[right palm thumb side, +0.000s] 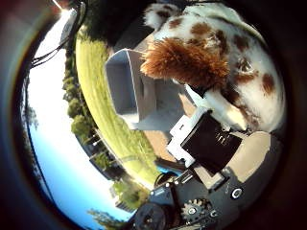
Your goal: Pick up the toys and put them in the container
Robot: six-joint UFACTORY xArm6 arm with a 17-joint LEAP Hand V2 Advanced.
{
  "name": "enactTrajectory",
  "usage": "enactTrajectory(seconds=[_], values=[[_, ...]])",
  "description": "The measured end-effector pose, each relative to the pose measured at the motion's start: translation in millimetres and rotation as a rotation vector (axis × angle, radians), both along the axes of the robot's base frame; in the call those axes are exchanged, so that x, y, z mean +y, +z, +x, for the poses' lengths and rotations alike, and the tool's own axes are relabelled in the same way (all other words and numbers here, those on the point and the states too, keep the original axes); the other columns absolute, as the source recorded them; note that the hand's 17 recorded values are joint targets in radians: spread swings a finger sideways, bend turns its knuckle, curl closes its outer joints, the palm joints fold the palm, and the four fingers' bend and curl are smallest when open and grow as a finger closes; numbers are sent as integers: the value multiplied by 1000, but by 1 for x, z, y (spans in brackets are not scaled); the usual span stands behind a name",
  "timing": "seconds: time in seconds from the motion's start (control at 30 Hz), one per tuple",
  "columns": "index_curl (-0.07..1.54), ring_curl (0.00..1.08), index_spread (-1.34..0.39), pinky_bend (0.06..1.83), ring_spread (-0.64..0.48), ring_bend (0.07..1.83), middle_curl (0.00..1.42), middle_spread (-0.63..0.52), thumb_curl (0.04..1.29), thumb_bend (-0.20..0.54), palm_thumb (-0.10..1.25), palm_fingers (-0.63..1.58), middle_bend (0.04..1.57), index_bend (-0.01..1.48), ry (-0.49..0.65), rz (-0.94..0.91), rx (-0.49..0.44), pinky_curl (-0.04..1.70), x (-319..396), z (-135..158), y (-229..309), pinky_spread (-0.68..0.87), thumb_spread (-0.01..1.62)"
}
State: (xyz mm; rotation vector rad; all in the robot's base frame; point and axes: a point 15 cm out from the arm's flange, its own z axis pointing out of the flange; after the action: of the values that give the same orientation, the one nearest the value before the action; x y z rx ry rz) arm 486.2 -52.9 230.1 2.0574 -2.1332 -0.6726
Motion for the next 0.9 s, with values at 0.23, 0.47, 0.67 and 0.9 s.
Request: enactTrajectory(seconds=[0.23,0.47,0.67,0.9], values=[[-21,878,-978,1570,-148,1449,1048,-184,716,-12,947,807,1305,975,167,29,-57,838,91,-10,53,119,1186],[-20,885,-1008,1574,-150,1469,1051,-180,731,-12,943,781,1331,1011,365,22,-82,875,207,-29,63,114,1193],[-19,888,-1023,1564,-150,1487,1049,-177,738,-14,938,757,1349,1044,393,6,-176,905,275,-12,39,112,1192],[-2,875,-986,1515,-132,1496,1028,-173,702,-26,895,741,1326,1114,377,-6,-290,933,327,31,-29,112,1184]])
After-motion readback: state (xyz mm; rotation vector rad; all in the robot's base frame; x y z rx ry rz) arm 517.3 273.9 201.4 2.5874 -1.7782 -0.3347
